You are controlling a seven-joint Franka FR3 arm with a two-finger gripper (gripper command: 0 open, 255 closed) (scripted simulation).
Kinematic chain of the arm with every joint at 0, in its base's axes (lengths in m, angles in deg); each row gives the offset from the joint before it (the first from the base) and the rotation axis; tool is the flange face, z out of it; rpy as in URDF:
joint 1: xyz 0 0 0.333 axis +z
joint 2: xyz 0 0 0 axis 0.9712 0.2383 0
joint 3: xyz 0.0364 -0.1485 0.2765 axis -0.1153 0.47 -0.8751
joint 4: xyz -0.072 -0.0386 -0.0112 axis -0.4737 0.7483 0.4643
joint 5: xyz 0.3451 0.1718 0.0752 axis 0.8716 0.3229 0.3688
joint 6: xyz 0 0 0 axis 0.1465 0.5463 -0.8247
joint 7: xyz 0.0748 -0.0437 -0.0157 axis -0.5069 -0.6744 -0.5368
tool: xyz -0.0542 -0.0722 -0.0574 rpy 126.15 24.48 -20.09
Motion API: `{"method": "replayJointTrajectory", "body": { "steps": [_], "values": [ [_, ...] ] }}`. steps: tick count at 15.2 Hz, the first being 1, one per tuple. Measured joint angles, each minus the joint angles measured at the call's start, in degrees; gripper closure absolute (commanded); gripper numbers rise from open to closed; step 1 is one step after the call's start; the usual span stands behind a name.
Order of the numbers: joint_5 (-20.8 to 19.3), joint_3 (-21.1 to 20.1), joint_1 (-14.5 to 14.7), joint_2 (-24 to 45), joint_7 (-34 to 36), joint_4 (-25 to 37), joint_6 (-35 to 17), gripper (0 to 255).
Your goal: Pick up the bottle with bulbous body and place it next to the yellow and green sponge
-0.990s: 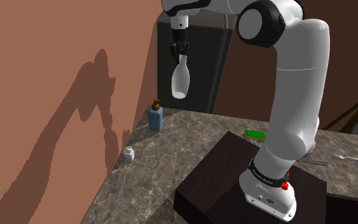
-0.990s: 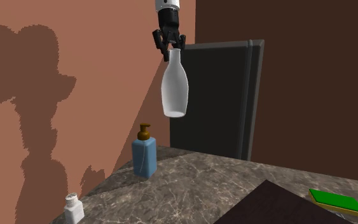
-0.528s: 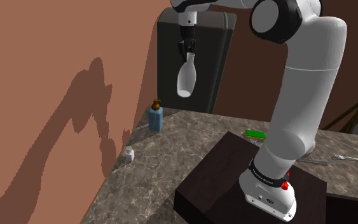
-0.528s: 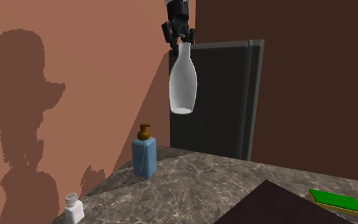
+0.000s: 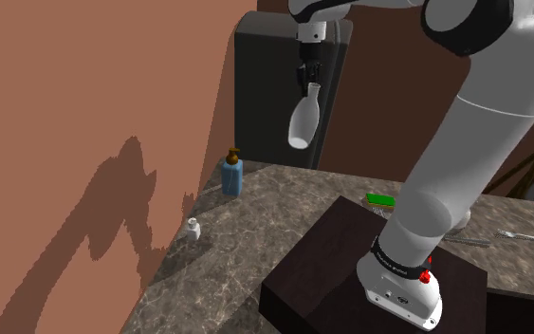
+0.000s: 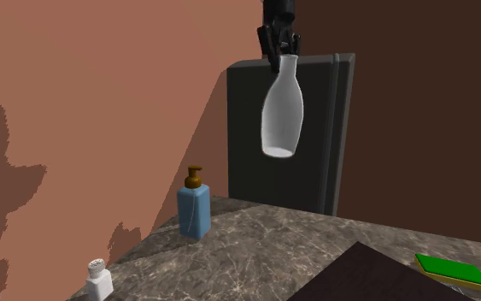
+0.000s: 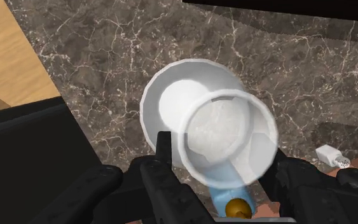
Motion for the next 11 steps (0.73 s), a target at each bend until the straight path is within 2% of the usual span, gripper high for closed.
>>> {"method": "replayJointTrajectory", "body": {
  "steps": [6,11],
  "values": [
    [-3.61,2.71,-2.78,-8.97,-4.38,-9.39,-1.26,255],
    [-6.58,5.37,-5.42,-14.38,-8.52,-14.86,-2.11,255]
  ]
}}
